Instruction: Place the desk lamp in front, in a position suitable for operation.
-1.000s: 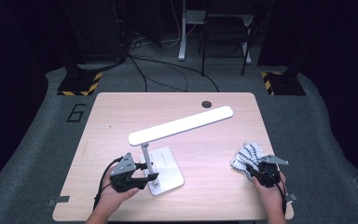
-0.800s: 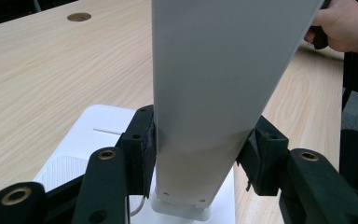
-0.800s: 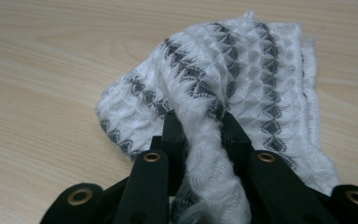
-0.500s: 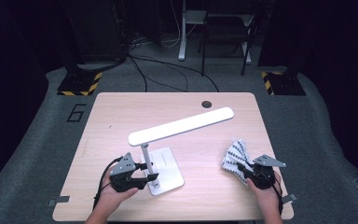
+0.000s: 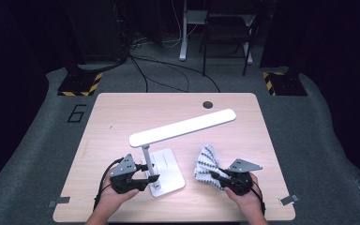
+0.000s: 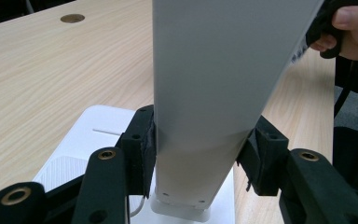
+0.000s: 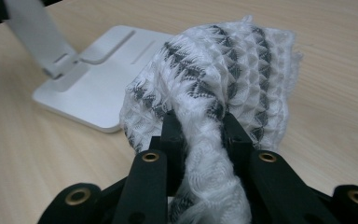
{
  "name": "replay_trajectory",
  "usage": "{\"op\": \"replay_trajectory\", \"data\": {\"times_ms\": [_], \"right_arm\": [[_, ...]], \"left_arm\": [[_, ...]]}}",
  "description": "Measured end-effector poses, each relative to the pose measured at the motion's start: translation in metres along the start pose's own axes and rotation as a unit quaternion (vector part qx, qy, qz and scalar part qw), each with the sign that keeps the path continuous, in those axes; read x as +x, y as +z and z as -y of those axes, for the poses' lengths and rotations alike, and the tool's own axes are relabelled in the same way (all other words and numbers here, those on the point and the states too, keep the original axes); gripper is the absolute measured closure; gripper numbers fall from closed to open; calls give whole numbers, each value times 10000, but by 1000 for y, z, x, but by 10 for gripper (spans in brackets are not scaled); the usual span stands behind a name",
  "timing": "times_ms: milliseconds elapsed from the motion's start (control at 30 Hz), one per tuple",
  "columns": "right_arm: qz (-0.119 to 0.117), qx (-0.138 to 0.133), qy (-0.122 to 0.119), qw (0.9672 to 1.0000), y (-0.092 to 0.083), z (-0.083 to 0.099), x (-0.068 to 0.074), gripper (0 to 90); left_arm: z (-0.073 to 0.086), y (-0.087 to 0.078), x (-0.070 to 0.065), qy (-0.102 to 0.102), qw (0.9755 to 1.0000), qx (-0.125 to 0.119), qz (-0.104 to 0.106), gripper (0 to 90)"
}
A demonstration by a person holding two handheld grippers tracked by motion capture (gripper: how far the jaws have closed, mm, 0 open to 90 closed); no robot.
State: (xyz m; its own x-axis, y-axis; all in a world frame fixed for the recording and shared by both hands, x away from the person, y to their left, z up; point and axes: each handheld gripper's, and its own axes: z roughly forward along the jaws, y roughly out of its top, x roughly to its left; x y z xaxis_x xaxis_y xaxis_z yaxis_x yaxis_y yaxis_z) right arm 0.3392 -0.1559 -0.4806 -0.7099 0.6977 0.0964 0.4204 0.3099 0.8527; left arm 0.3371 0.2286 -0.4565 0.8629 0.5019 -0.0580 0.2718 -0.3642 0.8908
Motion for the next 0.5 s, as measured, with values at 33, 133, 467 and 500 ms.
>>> {"op": "replay_trajectory", "data": {"times_ms": [33,133,467,500], "right_arm": [[-94,16,-50,9999,3,-1,5,748],[-381,141,-193,9990,15,-5,22,747],[-876,507,-735,9921,50,-10,58,743],[-898,519,-768,9916,52,-10,60,742]], "left_arm": [[0,0,0,-17,10000,-7,18,516],[0,0,0,21,10000,6,38,515],[0,0,-1,81,9999,6,137,515],[0,0,0,107,9998,-5,146,515]]}}
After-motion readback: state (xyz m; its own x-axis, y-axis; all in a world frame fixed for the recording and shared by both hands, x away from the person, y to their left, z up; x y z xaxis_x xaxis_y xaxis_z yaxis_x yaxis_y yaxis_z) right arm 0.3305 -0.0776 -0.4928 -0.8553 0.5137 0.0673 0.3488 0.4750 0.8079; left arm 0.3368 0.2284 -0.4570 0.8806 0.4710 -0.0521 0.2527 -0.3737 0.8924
